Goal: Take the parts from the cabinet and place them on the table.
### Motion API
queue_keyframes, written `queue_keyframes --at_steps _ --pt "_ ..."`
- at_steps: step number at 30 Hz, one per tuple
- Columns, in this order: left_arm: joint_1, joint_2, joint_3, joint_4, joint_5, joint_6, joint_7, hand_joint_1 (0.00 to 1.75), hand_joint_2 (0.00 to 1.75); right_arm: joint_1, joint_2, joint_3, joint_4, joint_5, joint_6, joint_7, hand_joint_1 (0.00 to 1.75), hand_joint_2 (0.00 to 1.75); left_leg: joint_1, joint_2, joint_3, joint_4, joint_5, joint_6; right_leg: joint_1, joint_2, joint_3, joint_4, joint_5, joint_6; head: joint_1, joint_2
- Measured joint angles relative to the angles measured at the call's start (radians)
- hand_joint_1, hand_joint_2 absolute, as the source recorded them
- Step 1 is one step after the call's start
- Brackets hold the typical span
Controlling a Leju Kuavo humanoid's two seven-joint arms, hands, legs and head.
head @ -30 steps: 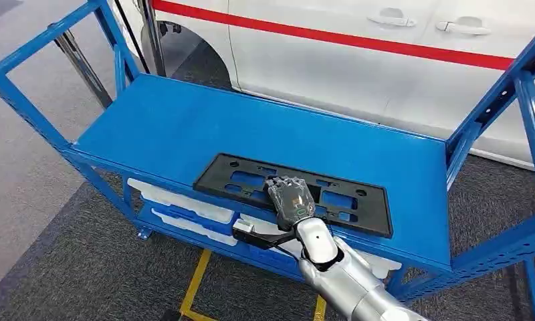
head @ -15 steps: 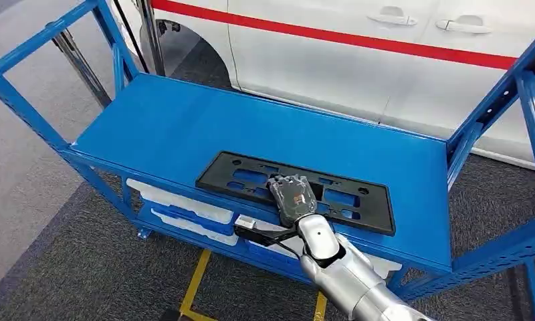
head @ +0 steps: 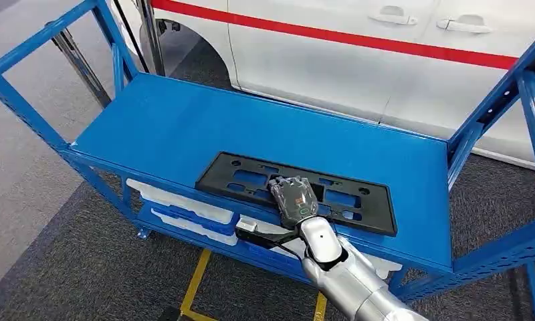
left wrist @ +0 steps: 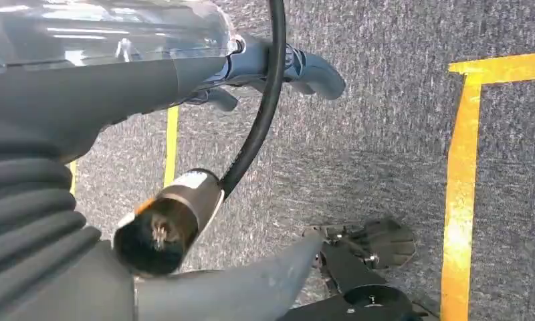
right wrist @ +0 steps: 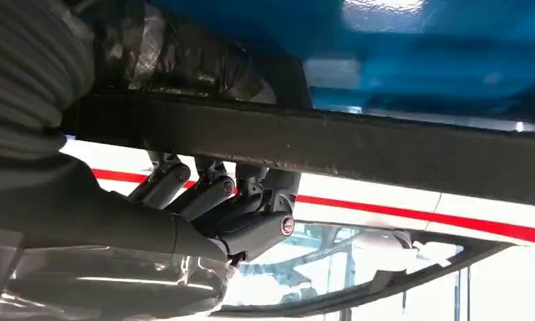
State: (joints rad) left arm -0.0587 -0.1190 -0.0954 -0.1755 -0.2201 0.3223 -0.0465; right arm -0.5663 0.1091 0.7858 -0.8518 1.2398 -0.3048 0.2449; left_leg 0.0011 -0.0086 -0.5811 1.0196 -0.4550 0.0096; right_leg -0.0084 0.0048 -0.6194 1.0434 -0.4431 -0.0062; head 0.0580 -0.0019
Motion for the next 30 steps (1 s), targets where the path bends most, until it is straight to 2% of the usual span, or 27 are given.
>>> queue_keyframes --at_steps 4,8,12,18,24,30 --pt "0.000 0.000 0.001 0.000 -0.009 0.033 0.000 0.00 1.75 0.006 -0.003 0.000 -0.006 0.005 -0.009 -0.003 1.75 1.75 0.000 0.000 0.000 0.000 0.000 0.000 0.000 0.000 0.000 0.000 0.000 0.000 0.000 0.000" --pt "-0.001 0.000 0.002 0.000 -0.008 0.034 0.007 0.00 1.75 0.019 -0.008 -0.001 -0.018 0.016 -0.029 -0.008 1.75 1.75 0.000 0.000 0.000 0.000 0.000 0.000 0.000 0.000 0.000 -0.001 0.000 0.000 0.000 0.000" --pt "0.000 0.000 0.003 0.000 -0.010 0.029 0.008 0.00 1.75 0.040 -0.014 -0.003 -0.038 0.037 -0.094 -0.031 1.75 1.75 0.000 0.000 0.000 0.000 -0.001 0.001 0.000 0.001 0.000 -0.001 0.000 0.000 0.000 0.000" --pt "-0.001 0.000 0.002 0.000 -0.030 0.029 0.016 0.00 1.75 0.090 -0.020 -0.003 -0.093 0.096 -0.241 -0.082 1.75 1.75 0.000 0.000 0.000 0.000 -0.002 0.002 0.000 0.001 0.000 -0.001 -0.001 0.000 0.000 0.000" --pt "-0.002 0.000 0.002 0.000 -0.040 0.029 0.018 0.00 1.75 0.118 -0.026 -0.003 -0.124 0.126 -0.278 -0.090 1.75 1.75 0.000 0.000 0.000 0.000 -0.002 0.003 0.000 0.001 0.000 -0.001 -0.001 0.000 0.000 0.000" --pt "-0.002 0.000 0.002 0.000 -0.053 0.025 0.015 0.00 1.75 0.141 -0.032 -0.012 -0.147 0.255 -0.350 -0.071 1.75 1.75 0.000 0.000 0.000 0.000 -0.002 0.003 0.000 0.001 0.000 -0.002 -0.001 0.000 0.000 0.000"
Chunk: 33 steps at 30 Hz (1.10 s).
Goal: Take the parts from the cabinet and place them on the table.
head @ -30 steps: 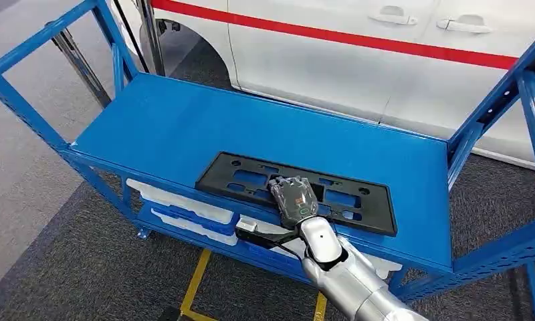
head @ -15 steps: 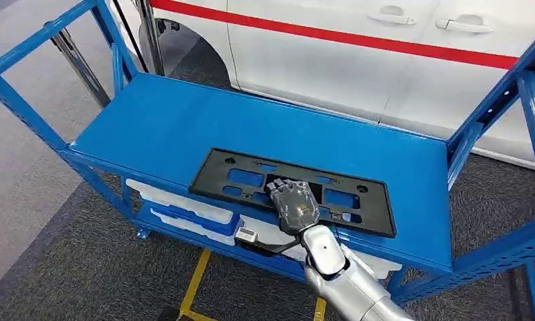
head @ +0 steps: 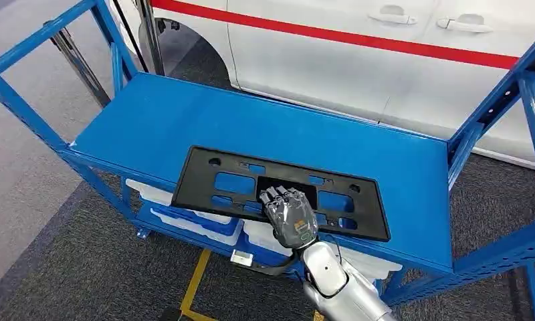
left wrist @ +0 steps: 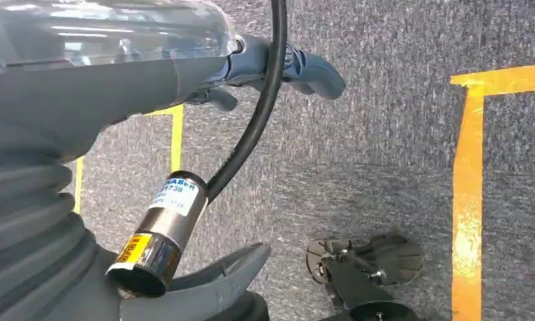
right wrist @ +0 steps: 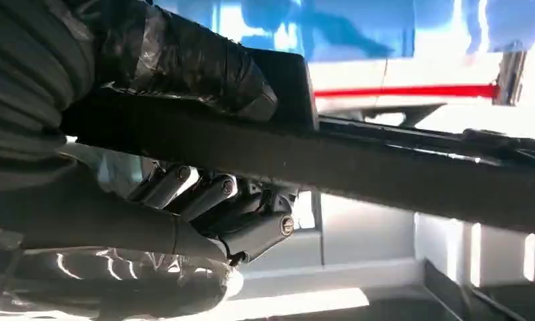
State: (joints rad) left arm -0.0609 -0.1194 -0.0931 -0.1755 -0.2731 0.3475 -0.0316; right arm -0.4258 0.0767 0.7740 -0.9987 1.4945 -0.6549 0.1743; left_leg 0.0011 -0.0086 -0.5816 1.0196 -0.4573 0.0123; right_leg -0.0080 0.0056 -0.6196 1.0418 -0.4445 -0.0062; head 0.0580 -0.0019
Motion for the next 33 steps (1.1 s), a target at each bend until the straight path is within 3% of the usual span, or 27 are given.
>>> queue_keyframes --at_steps 5,9,11,12,14,16,17,18,19,21,22,23,26,27,28,29,31,32,33 --pt "-0.001 0.000 0.000 0.000 -0.008 -0.010 -0.002 0.00 1.75 0.015 -0.003 -0.010 -0.013 0.025 -0.011 0.003 1.75 1.75 -0.002 0.000 -0.002 0.004 -0.003 0.004 -0.003 0.000 0.000 -0.002 0.001 0.003 0.000 0.000" --pt "-0.002 0.000 0.000 0.000 -0.008 -0.014 -0.002 0.00 1.75 0.019 -0.003 -0.019 -0.015 0.028 -0.011 0.003 1.75 1.75 -0.005 0.000 -0.004 0.010 -0.005 0.012 -0.006 0.000 0.001 -0.003 0.002 0.010 0.000 0.000" --pt "-0.002 0.000 0.000 0.000 -0.007 -0.014 -0.002 0.00 1.75 0.019 -0.003 -0.022 -0.016 0.028 -0.011 0.003 1.75 1.75 -0.007 0.000 -0.003 0.007 0.003 0.021 -0.008 0.000 0.004 -0.010 0.010 0.019 0.000 0.000" --pt "-0.002 -0.001 0.000 0.000 -0.007 -0.014 -0.002 0.00 1.75 0.019 -0.003 -0.022 -0.018 0.028 -0.011 0.003 1.75 1.75 0.003 0.002 0.003 -0.014 0.016 0.028 -0.001 0.001 0.005 -0.009 0.006 0.024 0.000 0.000" --pt "-0.004 -0.002 0.000 0.000 -0.007 -0.015 -0.002 0.00 1.75 0.019 -0.005 -0.026 -0.021 0.028 -0.011 0.003 1.75 1.75 0.005 0.007 0.005 -0.026 0.027 0.034 -0.004 -0.001 -0.022 0.062 -0.064 0.026 0.002 0.000" --pt "-0.005 -0.002 0.000 0.000 -0.007 -0.016 -0.002 0.00 1.75 0.022 -0.006 -0.032 -0.021 0.027 -0.011 0.002 1.75 1.75 0.004 0.007 -0.001 -0.023 0.028 0.035 -0.006 -0.001 -0.080 0.214 -0.146 0.028 0.001 0.000" --pt "-0.005 -0.002 0.000 0.000 -0.008 -0.016 -0.002 0.00 1.75 0.025 -0.008 -0.033 -0.021 0.024 -0.011 0.000 1.75 1.75 0.004 0.007 -0.004 -0.021 0.028 0.035 -0.006 -0.001 -0.099 0.269 -0.163 0.030 0.001 0.000" --pt "-0.005 -0.001 0.000 0.000 -0.008 -0.016 -0.001 0.00 1.75 0.028 -0.009 -0.035 -0.021 0.021 -0.010 -0.003 1.75 1.75 0.004 0.007 -0.007 -0.018 0.028 0.035 -0.006 -0.002 -0.097 0.277 -0.154 0.031 0.001 0.000" --pt "-0.005 -0.002 0.000 0.000 -0.008 -0.016 0.000 0.00 1.75 0.029 -0.010 -0.039 -0.021 0.019 -0.010 -0.006 1.75 1.75 0.005 0.007 -0.010 -0.014 0.028 0.034 -0.008 -0.002 -0.076 0.246 -0.127 0.032 0.002 0.000" --pt "-0.006 -0.003 0.000 0.000 -0.008 -0.017 0.001 0.00 1.75 0.028 -0.010 -0.043 -0.021 0.016 -0.010 -0.008 1.75 1.75 0.007 0.005 -0.017 0.002 0.024 0.028 -0.012 -0.004 0.021 0.079 -0.047 0.032 0.001 0.000" --pt "-0.007 -0.002 0.000 0.000 -0.009 -0.016 0.002 0.00 1.75 0.027 -0.010 -0.045 -0.021 0.016 -0.010 -0.009 1.75 1.75 0.007 0.005 -0.021 0.009 0.021 0.023 -0.014 -0.003 0.050 0.015 -0.057 0.030 0.001 0.000" --pt "-0.009 -0.003 0.000 0.000 -0.010 -0.016 0.002 0.00 1.75 0.027 -0.009 -0.047 -0.023 0.016 -0.010 -0.010 1.75 1.75 0.003 0.003 -0.028 0.014 0.022 0.015 -0.003 0.001 0.056 0.016 -0.050 0.023 0.001 0.000" --pt "-0.009 -0.003 0.000 0.000 -0.020 -0.015 0.005 0.00 1.75 0.027 -0.009 -0.048 -0.024 0.016 -0.011 -0.012 1.75 1.75 0.003 0.002 -0.031 0.013 0.034 -0.003 -0.002 0.002 0.045 0.014 -0.045 0.007 0.000 0.000" --pt "-0.009 -0.003 0.000 0.000 -0.020 -0.014 0.005 0.00 1.75 0.027 -0.009 -0.048 -0.024 0.017 -0.011 -0.014 1.75 1.75 0.003 0.000 -0.031 0.018 0.037 -0.006 -0.008 0.000 0.040 0.002 -0.037 -0.005 0.000 0.000" --pt "-0.008 -0.003 0.000 0.000 -0.021 -0.014 0.005 0.00 1.75 0.027 -0.009 -0.048 -0.024 0.020 -0.011 -0.016 1.75 1.75 0.006 0.002 -0.048 0.039 0.011 -0.011 -0.010 -0.003 0.041 0.000 -0.030 -0.014 0.000 0.000" --pt "-0.008 -0.003 0.000 0.000 -0.021 -0.013 0.006 0.00 1.75 0.027 -0.008 -0.049 -0.024 0.020 -0.012 -0.016 1.75 1.75 0.006 0.003 -0.065 0.085 -0.037 -0.017 -0.011 -0.004 0.034 -0.002 -0.023 -0.023 -0.002 0.000" --pt "-0.009 -0.003 0.000 0.000 -0.021 -0.013 0.006 0.00 1.75 0.027 -0.008 -0.050 -0.024 0.021 -0.012 -0.016 1.75 1.75 0.011 0.003 -0.108 0.221 -0.128 -0.027 -0.008 -0.006 0.019 -0.001 -0.013 -0.026 -0.002 0.000" --pt "-0.009 -0.003 0.000 0.000 -0.021 -0.013 0.006 0.00 1.75 0.028 -0.008 -0.050 -0.024 0.021 -0.012 -0.017 1.75 1.75 0.012 0.003 -0.125 0.286 -0.159 -0.030 -0.007 -0.008 0.009 0.000 -0.007 -0.026 -0.002 0.000" --pt "-0.009 -0.003 0.000 0.000 -0.021 -0.013 0.006 0.00 1.75 0.028 -0.008 -0.050 -0.024 0.022 -0.012 -0.017 1.75 1.75 0.012 0.003 -0.123 0.308 -0.158 -0.031 -0.006 -0.009 0.001 0.003 -0.001 -0.026 -0.002 0.000"
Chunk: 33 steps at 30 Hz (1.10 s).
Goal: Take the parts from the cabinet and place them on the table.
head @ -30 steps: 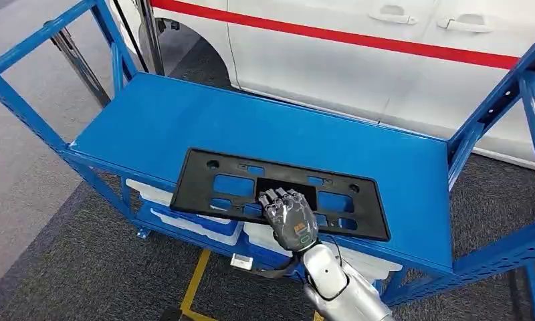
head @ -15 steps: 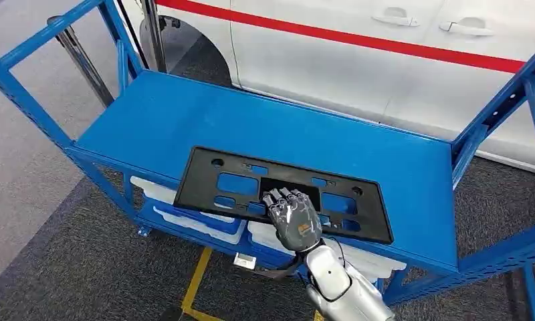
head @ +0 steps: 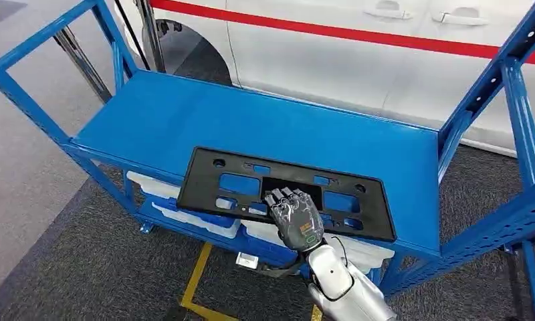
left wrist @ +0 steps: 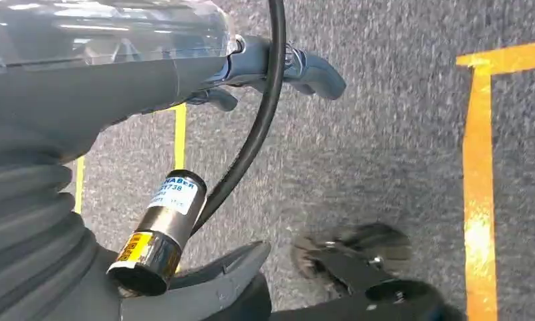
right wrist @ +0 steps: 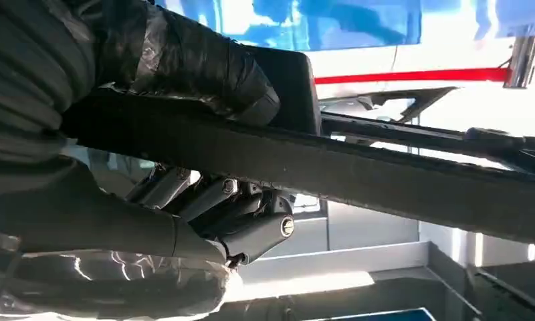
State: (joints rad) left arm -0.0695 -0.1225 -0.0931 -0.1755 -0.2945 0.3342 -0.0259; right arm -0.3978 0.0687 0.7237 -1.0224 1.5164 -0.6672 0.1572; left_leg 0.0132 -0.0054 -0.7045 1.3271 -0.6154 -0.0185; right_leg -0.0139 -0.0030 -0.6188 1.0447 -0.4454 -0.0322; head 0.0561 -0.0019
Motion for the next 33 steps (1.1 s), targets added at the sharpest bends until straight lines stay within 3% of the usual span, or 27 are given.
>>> queue_keyframes --at_steps 1,3,4,5,6,9,10,11,13,14,15,16,17,18,19,20,23,24,25,26,27,28,29,30,31,32,33 --pt "0.000 0.000 0.000 0.000 -0.001 0.000 0.000 0.00 1.75 0.000 0.000 0.000 0.000 0.001 -0.001 -0.002 1.75 1.75 0.000 0.000 0.025 -0.022 0.025 0.001 0.001 0.000 -0.009 0.002 0.005 0.000 0.000 0.000" --pt "-0.002 0.000 0.000 0.000 -0.001 0.000 0.000 0.00 1.75 0.000 0.000 -0.003 0.000 0.000 -0.002 -0.005 1.75 1.75 -0.001 0.000 0.127 -0.170 0.095 0.010 0.002 0.000 -0.023 0.006 0.015 0.004 0.000 0.000" --pt "-0.004 0.000 0.000 0.000 -0.001 0.000 0.000 0.00 1.75 0.000 0.000 -0.006 -0.003 -0.004 -0.003 -0.011 1.75 1.75 -0.002 0.000 0.188 -0.263 0.109 0.018 0.002 0.001 -0.027 0.008 0.019 0.008 0.000 0.000" --pt "-0.007 0.000 0.000 0.000 -0.002 0.000 0.000 0.00 1.75 0.000 0.000 -0.008 -0.007 -0.010 -0.005 -0.015 1.75 1.75 -0.008 -0.001 0.215 -0.314 0.084 0.023 0.005 0.001 -0.031 0.008 0.024 0.014 0.000 0.000" --pt "-0.007 0.000 0.000 0.000 -0.002 0.001 0.000 0.00 1.75 0.000 0.000 -0.010 -0.009 -0.014 -0.007 -0.019 1.75 1.75 -0.011 -0.002 0.214 -0.316 0.095 0.023 0.003 0.000 -0.031 0.003 0.032 0.021 0.001 0.000" --pt "-0.005 0.000 0.000 0.000 -0.002 0.002 0.002 0.00 1.75 0.001 0.000 -0.012 -0.013 -0.021 -0.011 -0.026 1.75 1.75 -0.015 -0.001 0.199 -0.327 0.114 0.036 0.002 0.001 -0.030 -0.008 0.055 0.041 0.001 0.000" --pt "-0.006 0.000 0.000 0.000 -0.006 0.002 0.003 0.00 1.75 0.002 0.000 -0.013 -0.013 -0.022 -0.011 -0.028 1.75 1.75 -0.003 0.006 0.202 -0.336 0.130 0.044 0.001 0.002 -0.036 0.004 0.037 0.046 0.001 0.000" --pt "-0.007 0.000 0.000 0.000 -0.008 0.002 0.006 0.00 1.75 0.002 -0.001 -0.014 -0.016 -0.023 -0.011 -0.030 1.75 1.75 -0.005 0.007 0.190 -0.338 0.139 0.053 0.002 0.003 -0.049 0.032 -0.009 0.048 0.003 0.000" --pt "-0.008 0.000 0.000 0.000 -0.018 0.003 0.010 0.00 1.75 0.002 0.000 -0.014 -0.020 -0.021 -0.011 -0.034 1.75 1.75 -0.007 0.008 0.164 -0.335 0.157 0.062 0.001 0.004 -0.092 0.179 -0.128 0.051 0.003 0.000" --pt "-0.008 0.000 0.000 0.000 -0.019 0.002 0.011 0.00 1.75 0.002 0.000 -0.014 -0.020 -0.019 -0.012 -0.035 1.75 1.75 -0.008 0.009 0.151 -0.332 0.164 0.062 0.001 0.003 -0.110 0.249 -0.159 0.054 0.002 0.000" --pt "-0.008 0.000 0.000 0.000 -0.019 0.002 0.013 0.00 1.75 0.002 -0.001 -0.014 -0.020 -0.018 -0.012 -0.035 1.75 1.75 -0.008 0.009 0.137 -0.327 0.170 0.061 0.001 0.003 -0.116 0.296 -0.164 0.055 0.002 0.000" --pt "-0.008 0.000 0.000 0.000 -0.019 0.002 0.014 0.00 1.75 0.002 -0.001 -0.014 -0.020 -0.018 -0.012 -0.035 1.75 1.75 -0.008 0.009 0.125 -0.321 0.175 0.060 0.001 0.003 -0.102 0.293 -0.145 0.056 0.002 0.000" --pt "-0.008 0.000 0.000 0.000 -0.019 0.002 0.014 0.00 1.75 0.002 -0.001 -0.014 -0.020 -0.017 -0.012 -0.035 1.75 1.75 -0.008 0.009 0.113 -0.314 0.179 0.058 0.000 0.003 -0.067 0.253 -0.113 0.055 0.002 0.000" --pt "-0.008 0.000 0.000 0.000 -0.019 0.002 0.014 0.00 1.75 0.002 0.000 -0.015 -0.023 -0.017 -0.012 -0.035 1.75 1.75 -0.007 0.008 0.102 -0.306 0.182 0.055 0.000 0.003 -0.009 0.171 -0.076 0.053 0.002 0.000" --pt "-0.008 0.000 0.000 0.000 -0.019 0.002 0.014 0.00 1.75 0.001 0.000 -0.015 -0.026 -0.017 -0.012 -0.035 1.75 1.75 -0.007 0.008 0.093 -0.296 0.183 0.052 0.000 0.003 0.053 0.077 -0.055 0.049 0.002 0.000" --pt "-0.008 0.000 0.000 0.000 -0.019 0.002 0.014 0.00 1.75 -0.001 0.000 -0.015 -0.029 -0.016 -0.012 -0.035 1.75 1.75 -0.009 0.008 0.083 -0.290 0.185 0.048 0.002 0.004 0.085 0.018 -0.088 0.042 0.002 0.000" --pt "-0.009 0.000 0.000 0.000 -0.020 0.002 0.014 0.00 1.75 0.000 0.001 -0.015 -0.036 -0.018 -0.013 -0.044 1.75 1.75 -0.011 0.007 0.076 -0.286 0.203 0.028 0.010 0.007 0.079 0.009 -0.074 0.031 0.001 0.000" --pt "-0.008 0.000 0.000 0.000 -0.020 0.002 0.014 0.00 1.75 0.000 0.001 -0.015 -0.040 -0.021 -0.013 -0.047 1.75 1.75 -0.012 0.006 0.073 -0.288 0.210 0.021 0.009 0.007 0.074 0.006 -0.067 0.022 0.002 0.000" --pt "-0.008 0.000 0.000 0.000 -0.020 0.002 0.014 0.00 1.75 0.000 0.001 -0.015 -0.042 -0.025 -0.013 -0.052 1.75 1.75 -0.007 0.003 0.066 -0.281 0.202 0.015 -0.001 0.003 0.068 -0.006 -0.053 0.011 0.002 0.000" --pt "-0.007 0.000 0.000 0.000 -0.020 0.002 0.014 0.00 1.75 -0.002 0.001 -0.015 -0.042 -0.029 -0.013 -0.057 1.75 1.75 -0.006 0.003 0.056 -0.261 0.165 0.008 0.001 0.002 0.061 -0.006 -0.043 0.006 0.001 0.000" --pt "-0.007 0.000 0.000 0.000 -0.021 0.002 0.014 0.00 1.75 -0.003 0.001 -0.015 -0.044 -0.032 -0.013 -0.061 1.75 1.75 -0.004 0.003 0.040 -0.209 0.107 0.004 0.001 0.000 0.049 -0.006 -0.034 -0.001 0.000 0.000" --pt "-0.009 0.000 0.000 0.000 -0.023 0.002 0.014 0.00 1.75 -0.002 0.001 -0.015 -0.048 -0.039 -0.013 -0.067 1.75 1.75 -0.002 0.003 0.020 -0.139 0.055 -0.001 0.002 0.000 0.036 -0.005 -0.025 -0.002 -0.001 0.000" --pt "-0.009 0.000 0.000 0.000 -0.023 0.002 0.015 0.00 1.75 -0.002 0.000 -0.015 -0.049 -0.043 -0.013 -0.072 1.75 1.75 -0.001 0.003 0.002 -0.066 0.014 -0.004 0.002 0.000 0.022 -0.004 -0.015 -0.002 0.000 0.000" --pt "-0.009 0.000 0.000 0.000 -0.023 0.002 0.015 0.00 1.75 -0.002 0.000 -0.015 -0.050 -0.047 -0.013 -0.074 1.75 1.75 -0.001 0.003 -0.007 -0.009 0.000 -0.007 0.002 -0.001 0.007 -0.002 -0.005 -0.002 -0.001 0.000" --pt "-0.009 0.000 0.000 0.000 -0.023 0.002 0.016 0.00 1.75 -0.002 0.000 -0.015 -0.050 -0.048 -0.013 -0.076 1.75 1.75 0.000 0.003 0.002 0.009 0.017 -0.008 0.002 -0.001 -0.007 0.000 0.004 -0.001 0.000 0.000" --pt "-0.009 0.000 0.000 0.000 -0.023 0.002 0.016 0.00 1.75 -0.002 0.000 -0.015 -0.050 -0.048 -0.013 -0.076 1.75 1.75 0.000 0.003 0.032 -0.017 0.055 -0.007 0.002 -0.001 -0.021 0.004 0.013 0.000 -0.001 0.000" --pt "-0.010 0.000 0.000 0.000 -0.023 0.002 0.016 0.00 1.75 -0.002 0.000 -0.015 -0.051 -0.048 -0.013 -0.076 1.75 1.75 0.000 0.003 0.079 -0.079 0.095 -0.004 0.002 -0.001 -0.034 0.007 0.021 0.003 0.000 0.000"
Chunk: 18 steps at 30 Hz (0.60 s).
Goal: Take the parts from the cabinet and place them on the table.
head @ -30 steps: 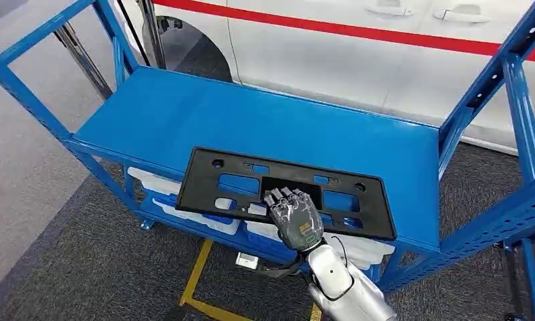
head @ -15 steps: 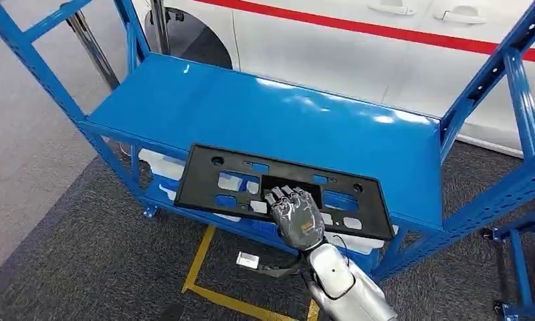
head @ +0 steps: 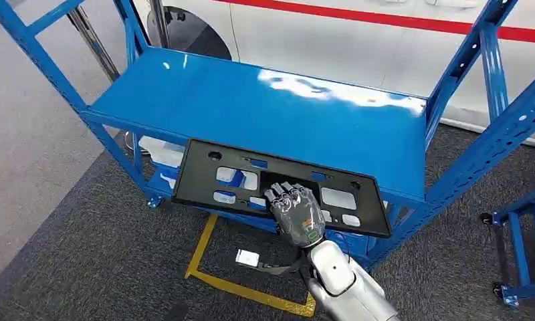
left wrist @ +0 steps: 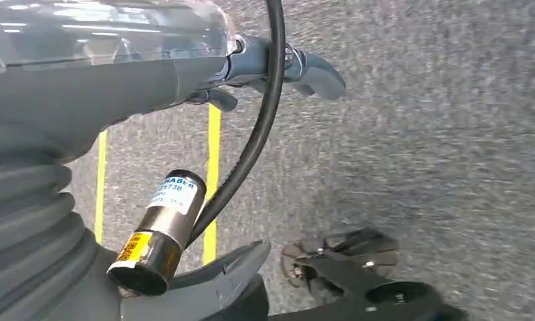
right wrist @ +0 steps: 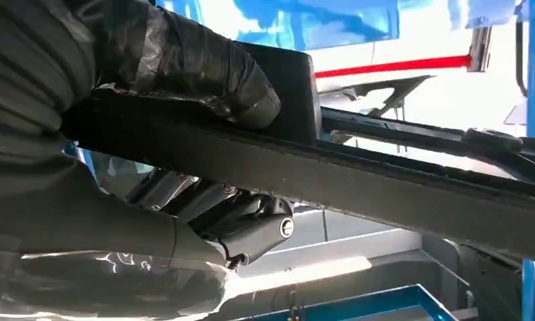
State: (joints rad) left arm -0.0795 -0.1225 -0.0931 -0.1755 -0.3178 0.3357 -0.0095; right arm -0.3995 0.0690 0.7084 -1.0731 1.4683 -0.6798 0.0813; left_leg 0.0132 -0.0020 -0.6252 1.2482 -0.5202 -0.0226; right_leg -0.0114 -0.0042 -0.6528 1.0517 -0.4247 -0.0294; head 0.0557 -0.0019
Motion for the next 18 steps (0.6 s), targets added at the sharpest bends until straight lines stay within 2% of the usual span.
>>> queue_keyframes --at_steps 1,2,3,5,6,7,8,9,11,12,13,14,15,16,17,18 --pt "-0.002 0.000 0.000 0.000 -0.002 0.000 0.000 0.00 1.75 0.000 0.000 0.000 -0.004 0.000 0.000 0.000 1.75 1.75 0.000 0.000 0.058 -0.081 0.024 0.006 0.000 0.001 -0.010 0.003 0.007 0.003 0.000 0.000" --pt "-0.005 0.000 0.000 0.000 -0.004 0.000 0.000 0.00 1.75 0.000 0.000 0.000 -0.008 0.000 0.000 0.000 1.75 1.75 -0.002 -0.001 0.118 -0.173 0.005 0.014 0.000 0.001 -0.014 0.004 0.015 0.007 0.000 0.000" --pt "-0.008 0.001 0.000 0.000 -0.009 0.001 0.000 0.00 1.75 -0.001 0.000 0.000 -0.015 0.000 0.000 0.000 1.75 1.75 -0.010 -0.002 0.159 -0.237 -0.018 0.019 0.004 0.001 -0.018 0.004 0.022 0.013 0.001 0.000" --pt "-0.010 0.001 0.000 0.000 -0.012 0.001 0.000 0.00 1.75 -0.001 0.000 -0.001 -0.023 0.002 0.000 0.000 1.75 1.75 -0.015 -0.003 0.148 -0.245 -0.010 0.026 -0.002 -0.001 -0.015 -0.008 0.044 0.025 0.001 0.000" --pt "-0.009 0.001 0.000 0.000 -0.012 0.001 0.000 0.00 1.75 -0.001 0.000 -0.001 -0.025 0.003 0.000 0.000 1.75 1.75 -0.016 -0.003 0.142 -0.246 0.000 0.033 -0.002 -0.001 -0.015 -0.016 0.056 0.031 0.000 0.000" --pt "-0.008 0.000 0.000 0.000 -0.012 0.001 0.000 0.00 1.75 0.000 0.000 -0.001 -0.026 0.003 0.000 -0.001 1.75 1.75 -0.004 -0.001 0.136 -0.260 0.020 0.045 0.003 0.001 -0.022 -0.017 0.057 0.039 0.002 0.000" --pt "-0.010 0.000 0.000 0.000 -0.012 0.001 0.000 0.00 1.75 0.002 -0.002 -0.002 -0.026 0.003 0.000 -0.001 1.75 1.75 -0.005 0.007 0.130 -0.263 0.033 0.050 -0.001 0.004 -0.031 -0.004 0.025 0.043 0.001 0.000" --pt "-0.010 0.000 0.000 0.000 -0.014 0.002 0.001 0.00 1.75 0.002 -0.003 -0.005 -0.029 0.003 0.000 -0.002 1.75 1.75 -0.005 0.006 0.114 -0.263 0.045 0.063 -0.001 0.004 -0.041 0.032 -0.036 0.046 0.003 0.000" --pt "-0.010 0.000 0.000 0.000 -0.014 0.002 0.001 0.00 1.75 0.002 -0.003 -0.007 -0.031 0.003 0.000 -0.005 1.75 1.75 -0.006 0.008 0.080 -0.258 0.066 0.065 -0.002 0.004 -0.073 0.177 -0.154 0.050 0.003 0.000" --pt "-0.009 0.000 0.000 0.000 -0.014 0.002 0.001 0.00 1.75 0.003 -0.003 -0.007 -0.031 0.003 0.000 -0.007 1.75 1.75 -0.006 0.008 0.062 -0.254 0.077 0.064 -0.002 0.004 -0.085 0.248 -0.175 0.052 0.002 0.000" --pt "-0.009 0.000 0.000 0.000 -0.014 0.002 0.001 0.00 1.75 0.004 -0.005 -0.007 -0.031 0.003 0.000 -0.008 1.75 1.75 -0.006 0.008 0.044 -0.250 0.087 0.063 -0.002 0.004 -0.083 0.288 -0.158 0.054 0.002 0.000" --pt "-0.008 0.000 0.000 0.000 -0.014 0.002 0.001 0.00 1.75 0.004 -0.006 -0.007 -0.031 0.003 0.000 -0.009 1.75 1.75 -0.006 0.009 0.027 -0.243 0.095 0.061 -0.002 0.004 -0.064 0.287 -0.119 0.054 0.002 0.000" --pt "-0.008 0.000 0.000 0.000 -0.014 0.002 0.001 0.00 1.75 0.004 -0.006 -0.007 -0.031 0.003 0.000 -0.010 1.75 1.75 -0.006 0.009 0.010 -0.235 0.102 0.059 -0.002 0.004 -0.028 0.251 -0.077 0.054 0.002 0.000" --pt "-0.008 0.000 0.000 0.000 -0.014 0.002 0.001 0.00 1.75 0.004 -0.006 -0.007 -0.031 0.003 0.000 -0.010 1.75 1.75 -0.005 0.009 -0.006 -0.226 0.106 0.055 -0.003 0.004 0.024 0.187 -0.050 0.052 0.003 0.000" --pt "-0.008 0.000 0.000 0.000 -0.013 0.002 0.001 0.00 1.75 0.003 -0.006 -0.007 -0.032 0.003 0.000 -0.011 1.75 1.75 -0.005 0.008 -0.019 -0.214 0.111 0.050 -0.003 0.004 0.090 0.093 -0.064 0.048 0.002 0.000" --pt "-0.009 0.000 0.000 0.000 -0.011 0.002 0.001 0.00 1.75 0.001 -0.005 -0.008 -0.032 0.002 0.000 -0.015 1.75 1.75 -0.010 0.007 -0.029 -0.205 0.115 0.044 0.004 0.005 0.140 0.013 -0.112 0.044 0.002 0.000"
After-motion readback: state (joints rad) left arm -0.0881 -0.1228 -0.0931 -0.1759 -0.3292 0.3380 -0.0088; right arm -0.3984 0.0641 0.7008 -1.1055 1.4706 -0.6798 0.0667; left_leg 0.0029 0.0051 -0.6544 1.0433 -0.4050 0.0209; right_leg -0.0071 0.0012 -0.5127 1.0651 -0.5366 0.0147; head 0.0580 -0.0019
